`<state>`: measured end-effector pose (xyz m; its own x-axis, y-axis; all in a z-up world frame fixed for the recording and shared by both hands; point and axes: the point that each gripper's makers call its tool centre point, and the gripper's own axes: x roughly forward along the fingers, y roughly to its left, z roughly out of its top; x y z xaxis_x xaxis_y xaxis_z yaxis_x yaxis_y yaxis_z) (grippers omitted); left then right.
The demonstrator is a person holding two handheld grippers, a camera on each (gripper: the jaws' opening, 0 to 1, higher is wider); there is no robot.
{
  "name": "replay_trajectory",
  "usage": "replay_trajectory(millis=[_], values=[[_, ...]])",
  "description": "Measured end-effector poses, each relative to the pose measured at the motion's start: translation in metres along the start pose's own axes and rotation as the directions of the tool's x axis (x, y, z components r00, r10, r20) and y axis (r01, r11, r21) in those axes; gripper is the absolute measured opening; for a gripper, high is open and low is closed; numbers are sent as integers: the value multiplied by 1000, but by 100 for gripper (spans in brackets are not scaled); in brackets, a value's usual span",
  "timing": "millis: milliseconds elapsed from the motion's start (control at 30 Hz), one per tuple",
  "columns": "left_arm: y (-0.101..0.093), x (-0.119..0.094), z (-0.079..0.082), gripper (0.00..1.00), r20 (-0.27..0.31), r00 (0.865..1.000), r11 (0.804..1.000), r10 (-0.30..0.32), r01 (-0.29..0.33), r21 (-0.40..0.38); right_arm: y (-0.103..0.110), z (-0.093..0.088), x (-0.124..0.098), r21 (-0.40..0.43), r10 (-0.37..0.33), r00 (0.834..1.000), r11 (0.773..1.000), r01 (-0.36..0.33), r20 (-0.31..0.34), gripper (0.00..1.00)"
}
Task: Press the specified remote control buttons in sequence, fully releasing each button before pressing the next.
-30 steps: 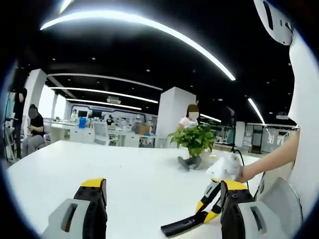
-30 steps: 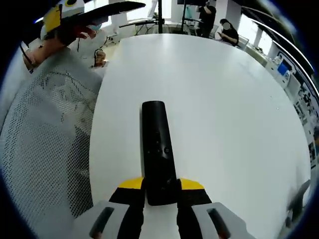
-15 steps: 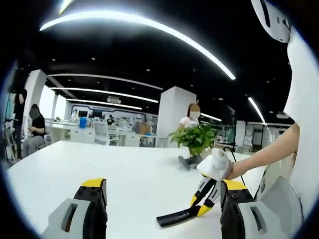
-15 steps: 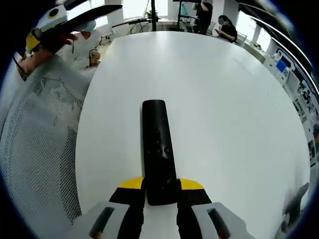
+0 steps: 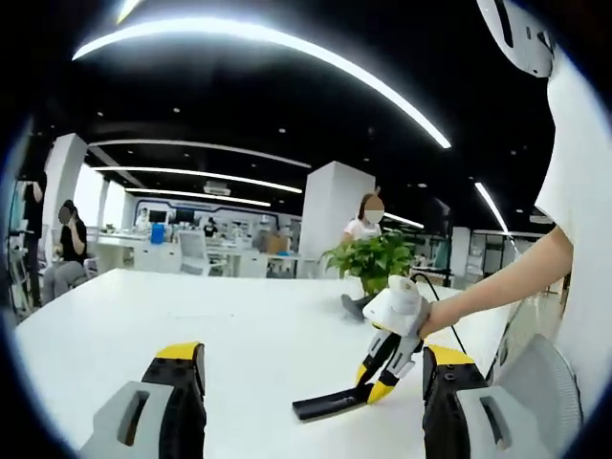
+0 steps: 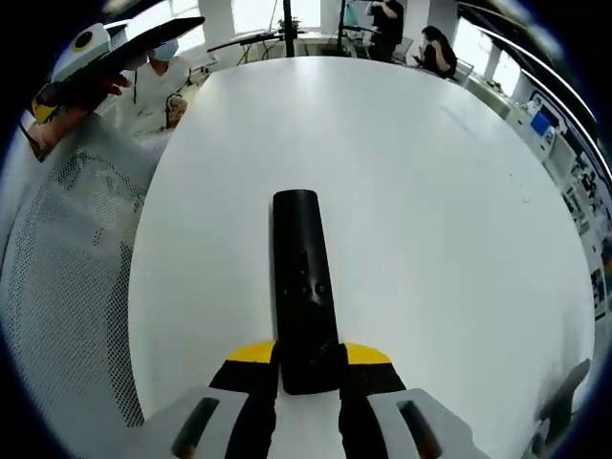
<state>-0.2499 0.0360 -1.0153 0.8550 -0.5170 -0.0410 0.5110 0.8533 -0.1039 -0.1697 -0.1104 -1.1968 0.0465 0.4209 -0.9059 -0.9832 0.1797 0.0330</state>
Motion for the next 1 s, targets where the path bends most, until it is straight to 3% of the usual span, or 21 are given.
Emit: replay_trajectory(millis=[1000], values=[[1,1,-6,97,-30,1000,1000,4,-4,1,-47,4,1,-41,-12,1000,999,12,-6,22]])
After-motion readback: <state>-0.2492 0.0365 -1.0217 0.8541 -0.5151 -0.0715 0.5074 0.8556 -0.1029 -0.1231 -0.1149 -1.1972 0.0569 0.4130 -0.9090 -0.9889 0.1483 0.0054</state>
